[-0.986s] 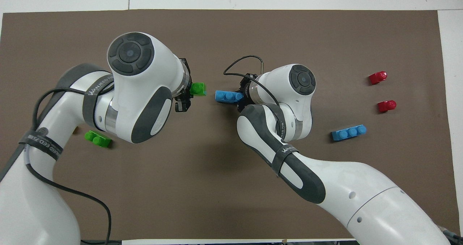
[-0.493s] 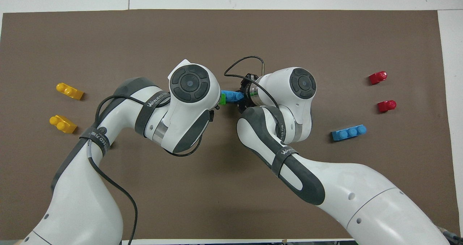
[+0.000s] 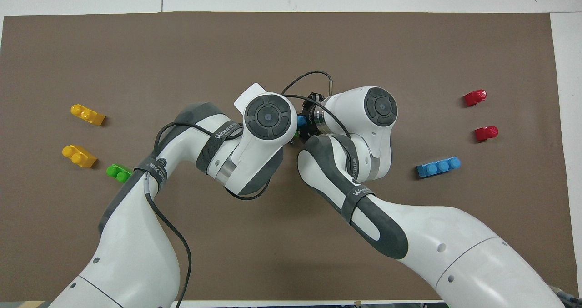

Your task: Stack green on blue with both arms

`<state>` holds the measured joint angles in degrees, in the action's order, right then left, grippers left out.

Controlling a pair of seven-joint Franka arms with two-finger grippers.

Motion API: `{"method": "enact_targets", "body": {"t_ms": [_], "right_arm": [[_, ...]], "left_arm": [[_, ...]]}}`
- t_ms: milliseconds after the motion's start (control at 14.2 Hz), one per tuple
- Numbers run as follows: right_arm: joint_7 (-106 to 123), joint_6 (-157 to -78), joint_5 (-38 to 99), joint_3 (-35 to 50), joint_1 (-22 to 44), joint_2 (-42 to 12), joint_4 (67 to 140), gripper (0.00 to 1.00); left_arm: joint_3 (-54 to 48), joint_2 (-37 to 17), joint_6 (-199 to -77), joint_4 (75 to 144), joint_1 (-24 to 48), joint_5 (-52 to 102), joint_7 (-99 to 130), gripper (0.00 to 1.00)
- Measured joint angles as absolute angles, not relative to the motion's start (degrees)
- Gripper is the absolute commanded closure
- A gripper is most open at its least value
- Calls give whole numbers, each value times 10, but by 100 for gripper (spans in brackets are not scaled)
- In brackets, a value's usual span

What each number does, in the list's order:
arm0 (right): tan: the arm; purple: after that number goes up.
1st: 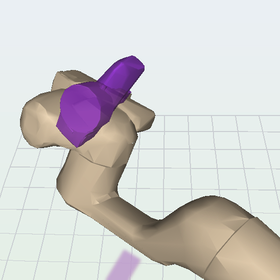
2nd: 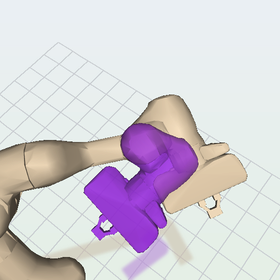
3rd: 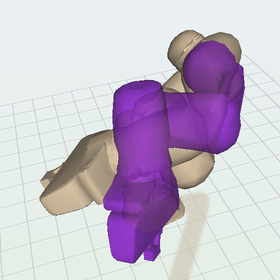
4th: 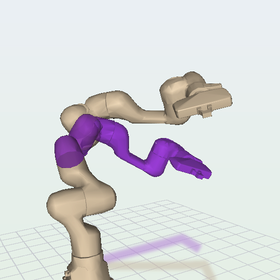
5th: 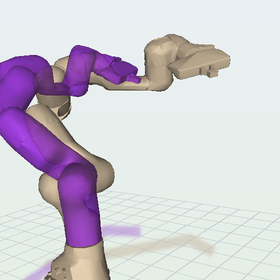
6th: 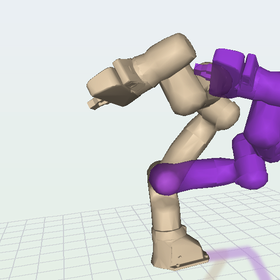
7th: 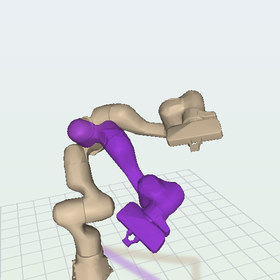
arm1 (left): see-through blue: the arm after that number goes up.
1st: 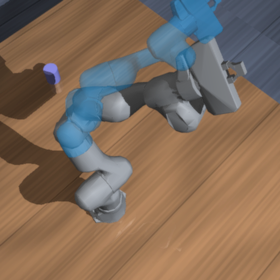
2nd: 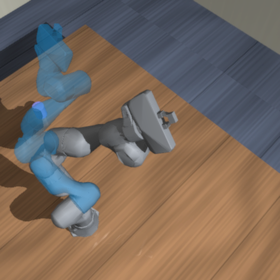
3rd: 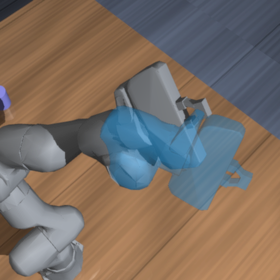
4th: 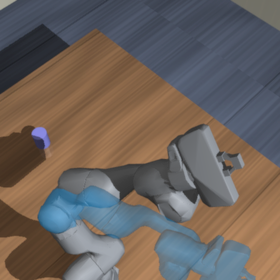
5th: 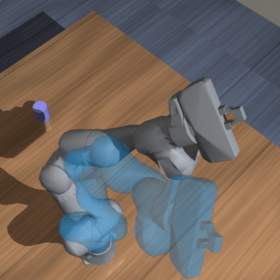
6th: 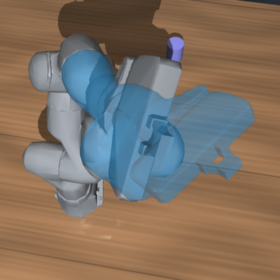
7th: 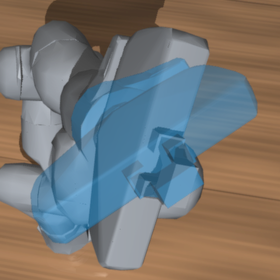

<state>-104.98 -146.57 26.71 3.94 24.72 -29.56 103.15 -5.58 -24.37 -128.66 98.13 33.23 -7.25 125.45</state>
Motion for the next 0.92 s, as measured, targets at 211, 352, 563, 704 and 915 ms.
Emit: {"method": "enact_targets", "body": {"t_ms": [211, 352, 563, 704, 915], "right_arm": [[-1050, -1469, 267, 39, 248, -295, 1034, 100], [-1050, -1470, 267, 39, 248, -294, 1034, 100], [-1050, -1473, 267, 39, 249, -294, 1036, 100], [-1050, -1476, 267, 39, 249, -293, 1038, 100], [-1050, -1478, 267, 39, 249, -292, 1039, 100]], "left_arm": [[-54, -245, -1286, 975, 333, -76, 1255, 100], [-50, -247, -1280, 961, 333, -84, 1255, 100], [-45, -252, -1276, 950, 333, -95, 1255, 100], [-45, -257, -1283, 949, 333, -105, 1255, 100], [-45, -262, -1290, 949, 333, -107, 1255, 100]]}}
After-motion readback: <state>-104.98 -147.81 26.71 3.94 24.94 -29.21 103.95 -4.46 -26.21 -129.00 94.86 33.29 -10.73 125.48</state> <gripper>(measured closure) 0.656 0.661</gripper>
